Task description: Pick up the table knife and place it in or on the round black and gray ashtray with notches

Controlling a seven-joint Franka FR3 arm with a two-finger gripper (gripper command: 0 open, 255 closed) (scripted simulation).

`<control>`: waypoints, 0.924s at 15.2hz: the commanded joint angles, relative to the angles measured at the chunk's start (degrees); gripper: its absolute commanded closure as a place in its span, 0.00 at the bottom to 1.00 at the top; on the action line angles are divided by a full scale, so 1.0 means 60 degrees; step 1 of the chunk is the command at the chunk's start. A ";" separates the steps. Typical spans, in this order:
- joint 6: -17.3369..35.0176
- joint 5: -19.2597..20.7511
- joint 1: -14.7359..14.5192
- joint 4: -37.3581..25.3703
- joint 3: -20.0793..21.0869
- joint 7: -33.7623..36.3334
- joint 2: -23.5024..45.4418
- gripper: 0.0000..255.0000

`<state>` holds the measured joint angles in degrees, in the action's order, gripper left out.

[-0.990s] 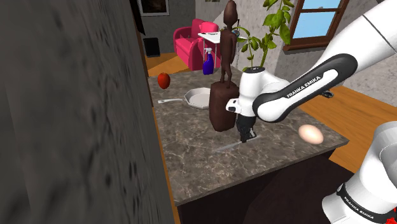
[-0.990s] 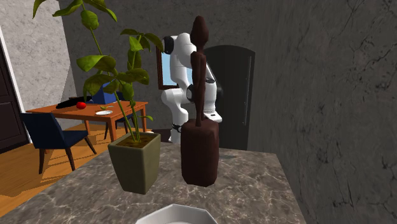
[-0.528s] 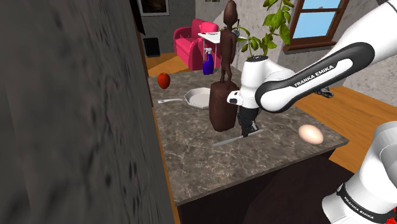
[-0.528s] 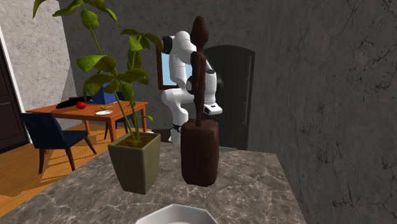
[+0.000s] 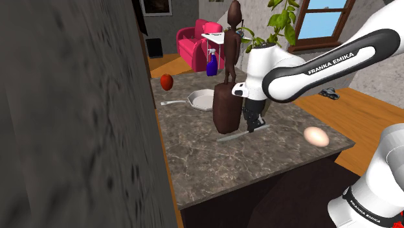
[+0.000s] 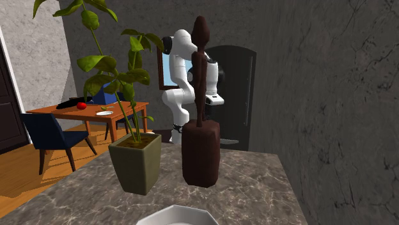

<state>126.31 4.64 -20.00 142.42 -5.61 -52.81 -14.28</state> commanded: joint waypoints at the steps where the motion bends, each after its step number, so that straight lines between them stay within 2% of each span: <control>1: -0.0268 0.0001 0.0004 -0.0121 0.0002 -0.0015 -0.0142 1.00; 4: -0.0668 -0.0004 0.0002 -0.0330 0.0015 -0.0024 -0.0334 1.00; 14: -0.0859 0.0924 0.1240 0.0552 -0.1546 -0.2176 -0.1577 1.00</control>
<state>120.94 9.58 -13.31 145.27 -13.90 -64.50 -23.39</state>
